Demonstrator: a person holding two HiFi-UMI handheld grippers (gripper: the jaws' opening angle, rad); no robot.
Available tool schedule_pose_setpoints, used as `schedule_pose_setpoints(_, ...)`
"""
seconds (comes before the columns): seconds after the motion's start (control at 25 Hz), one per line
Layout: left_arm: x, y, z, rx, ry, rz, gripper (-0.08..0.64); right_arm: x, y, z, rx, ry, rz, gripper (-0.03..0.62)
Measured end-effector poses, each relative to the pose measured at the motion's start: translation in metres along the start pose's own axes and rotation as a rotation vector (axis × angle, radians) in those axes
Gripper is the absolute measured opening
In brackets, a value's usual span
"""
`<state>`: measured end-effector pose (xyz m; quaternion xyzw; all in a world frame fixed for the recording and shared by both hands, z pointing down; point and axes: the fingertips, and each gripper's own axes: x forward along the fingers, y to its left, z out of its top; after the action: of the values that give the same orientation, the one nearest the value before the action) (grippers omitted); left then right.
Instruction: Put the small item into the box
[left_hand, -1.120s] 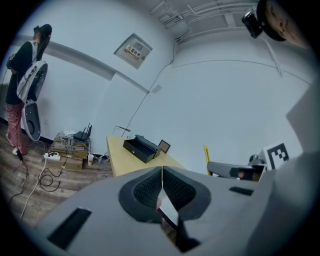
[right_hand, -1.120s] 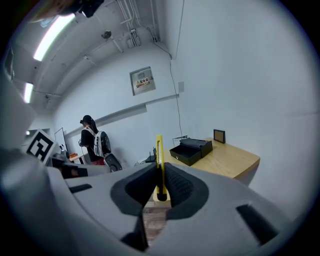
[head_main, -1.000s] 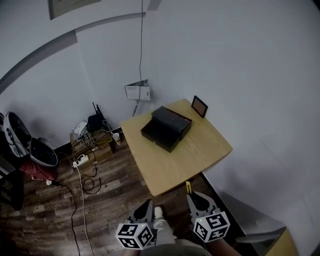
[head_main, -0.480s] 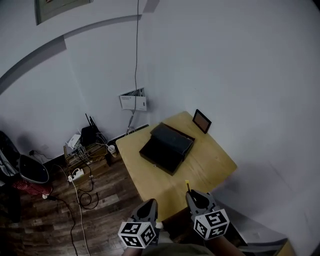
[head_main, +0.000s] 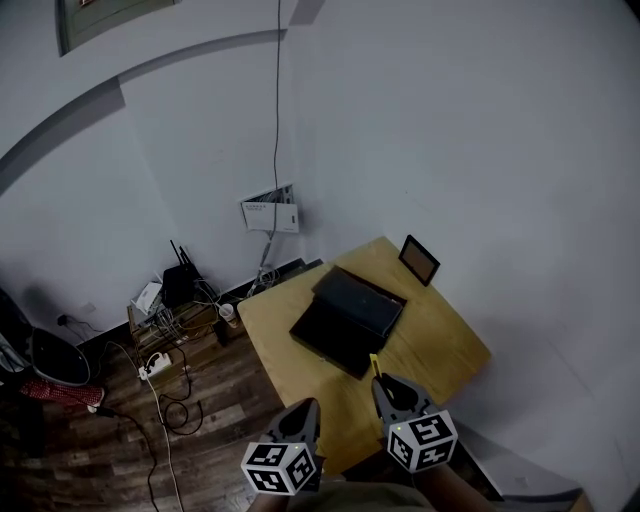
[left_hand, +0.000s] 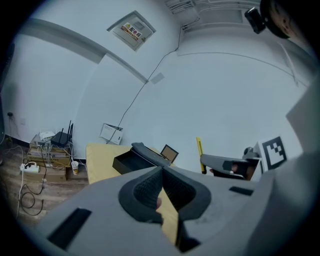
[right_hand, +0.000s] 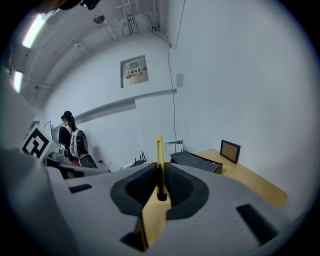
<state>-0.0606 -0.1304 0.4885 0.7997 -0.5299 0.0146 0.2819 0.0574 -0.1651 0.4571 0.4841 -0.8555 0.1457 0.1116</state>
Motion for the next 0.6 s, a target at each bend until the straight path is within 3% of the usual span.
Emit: schedule_pose_setpoints(0.6,0.034,0.060,0.006,-0.043,0.074,0.012,0.004,0.123,-0.016,-0.016,-0.052,0.141,-0.003,0.038)
